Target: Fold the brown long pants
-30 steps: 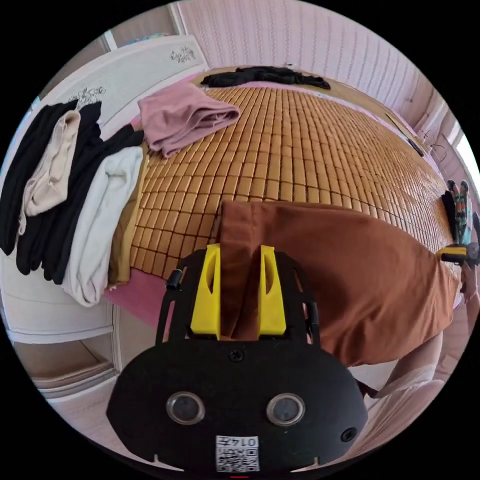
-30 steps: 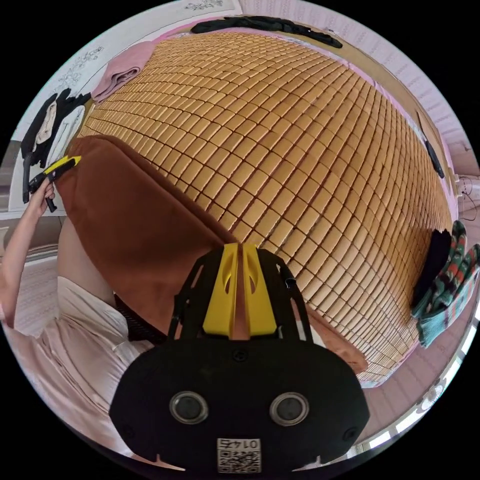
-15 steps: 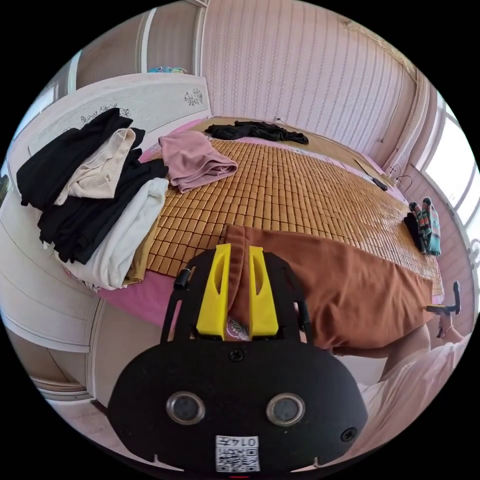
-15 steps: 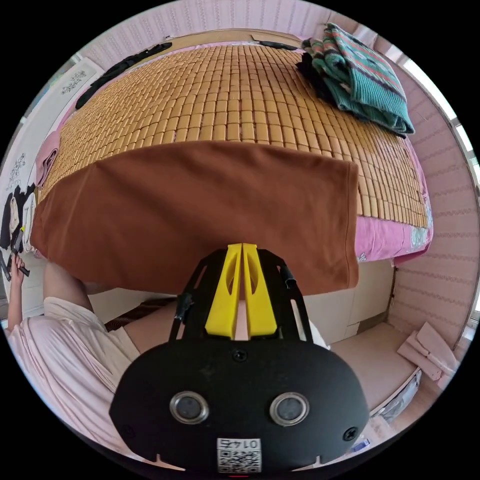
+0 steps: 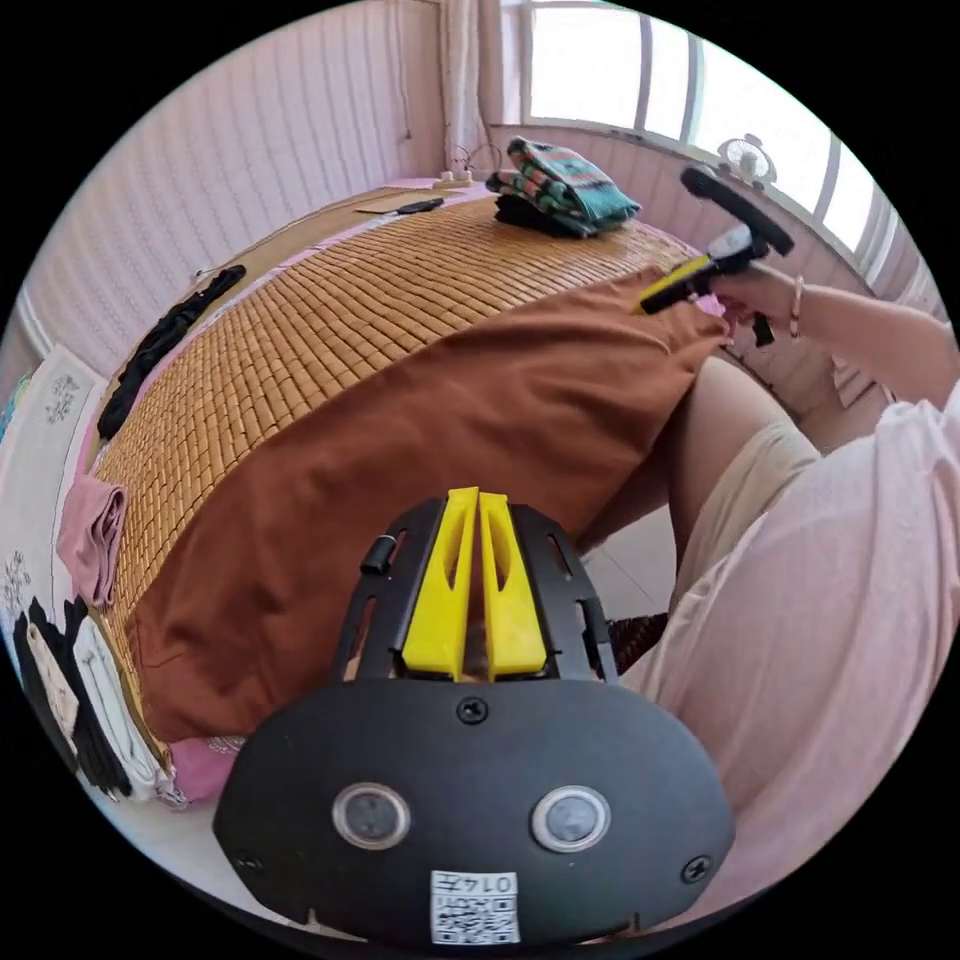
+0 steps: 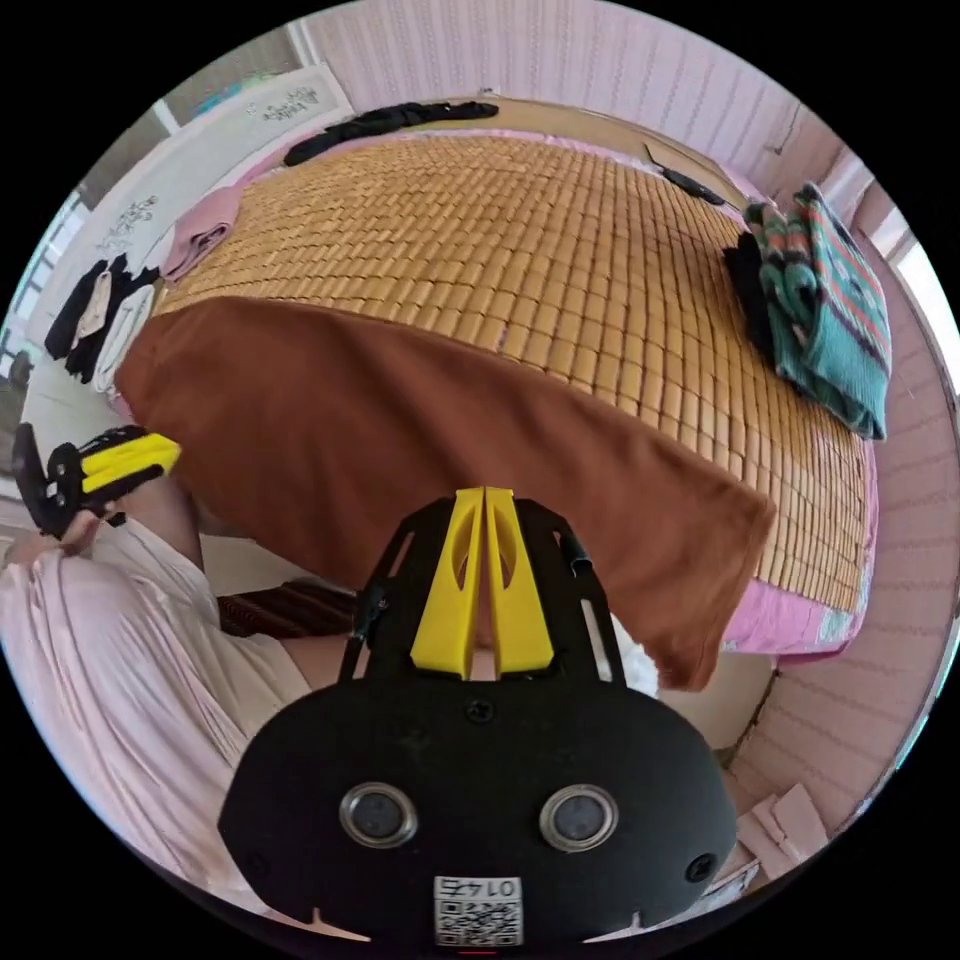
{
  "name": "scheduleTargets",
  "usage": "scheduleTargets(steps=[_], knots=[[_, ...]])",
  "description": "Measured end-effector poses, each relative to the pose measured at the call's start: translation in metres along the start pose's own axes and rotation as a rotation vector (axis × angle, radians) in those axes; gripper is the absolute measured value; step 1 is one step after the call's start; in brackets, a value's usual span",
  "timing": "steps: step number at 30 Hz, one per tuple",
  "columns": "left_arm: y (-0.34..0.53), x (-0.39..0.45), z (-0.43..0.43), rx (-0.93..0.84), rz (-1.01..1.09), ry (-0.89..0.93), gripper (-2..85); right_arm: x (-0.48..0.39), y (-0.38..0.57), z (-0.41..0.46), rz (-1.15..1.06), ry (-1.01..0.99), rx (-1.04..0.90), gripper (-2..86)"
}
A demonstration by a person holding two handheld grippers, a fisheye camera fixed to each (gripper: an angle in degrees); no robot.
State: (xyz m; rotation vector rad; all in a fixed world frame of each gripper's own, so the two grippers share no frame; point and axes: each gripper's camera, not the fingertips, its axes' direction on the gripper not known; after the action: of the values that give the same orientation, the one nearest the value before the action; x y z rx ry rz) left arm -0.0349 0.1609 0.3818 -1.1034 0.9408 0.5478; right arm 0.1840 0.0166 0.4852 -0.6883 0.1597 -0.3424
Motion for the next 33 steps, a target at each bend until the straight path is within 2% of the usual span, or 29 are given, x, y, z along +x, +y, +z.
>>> scheduleTargets(steps=[4, 7, 9, 11, 12, 17, 20, 22, 26, 29, 30, 33], knots=[[-0.017, -0.004, 0.017, -0.1, 0.017, 0.066, -0.9, -0.073, -0.077, 0.025, -0.282, -0.007, -0.095, -0.4], [-0.023, -0.012, 0.017, -0.101, 0.019, 0.042, -1.0, -0.105, -0.122, 0.048, -0.358, 0.059, -0.174, -0.4], [-0.029, -0.015, 0.02, -0.104, 0.029, 0.044, -1.0, -0.115, -0.141, 0.064, -0.365, 0.092, -0.213, -0.4], [-0.034, -0.015, 0.031, -0.145, 0.044, 0.072, -1.0, -0.118, -0.154, 0.094, -0.331, 0.106, -0.374, -0.4], [-0.035, -0.013, 0.043, -0.189, 0.061, 0.071, -0.9, -0.119, -0.16, 0.093, -0.305, 0.115, -0.33, -0.4], [-0.033, -0.021, 0.048, -0.161, 0.033, 0.058, -0.8, -0.113, -0.178, 0.101, -0.33, 0.123, -0.399, -0.4], [-0.034, -0.022, 0.047, -0.153, 0.052, 0.05, -0.8, -0.112, -0.181, 0.104, -0.404, 0.149, -0.404, -0.4], [-0.034, -0.019, 0.045, -0.143, 0.076, 0.027, -0.8, -0.11, -0.194, 0.105, -0.452, 0.157, -0.479, -0.4], [-0.032, -0.017, 0.041, -0.126, 0.088, 0.003, -0.8, -0.101, -0.22, 0.089, -0.45, 0.199, -0.384, -0.5], [-0.033, -0.018, 0.039, -0.125, 0.09, 0.005, -0.8, -0.087, -0.226, 0.124, -0.465, 0.231, -0.541, -0.5], [-0.034, -0.02, 0.039, -0.128, 0.092, 0.012, -0.8, -0.082, -0.227, 0.126, -0.459, 0.223, -0.498, -0.5], [-0.035, -0.024, 0.038, -0.124, 0.079, 0.026, -0.8, -0.07, -0.234, 0.134, -0.441, 0.216, -0.556, -0.4]])
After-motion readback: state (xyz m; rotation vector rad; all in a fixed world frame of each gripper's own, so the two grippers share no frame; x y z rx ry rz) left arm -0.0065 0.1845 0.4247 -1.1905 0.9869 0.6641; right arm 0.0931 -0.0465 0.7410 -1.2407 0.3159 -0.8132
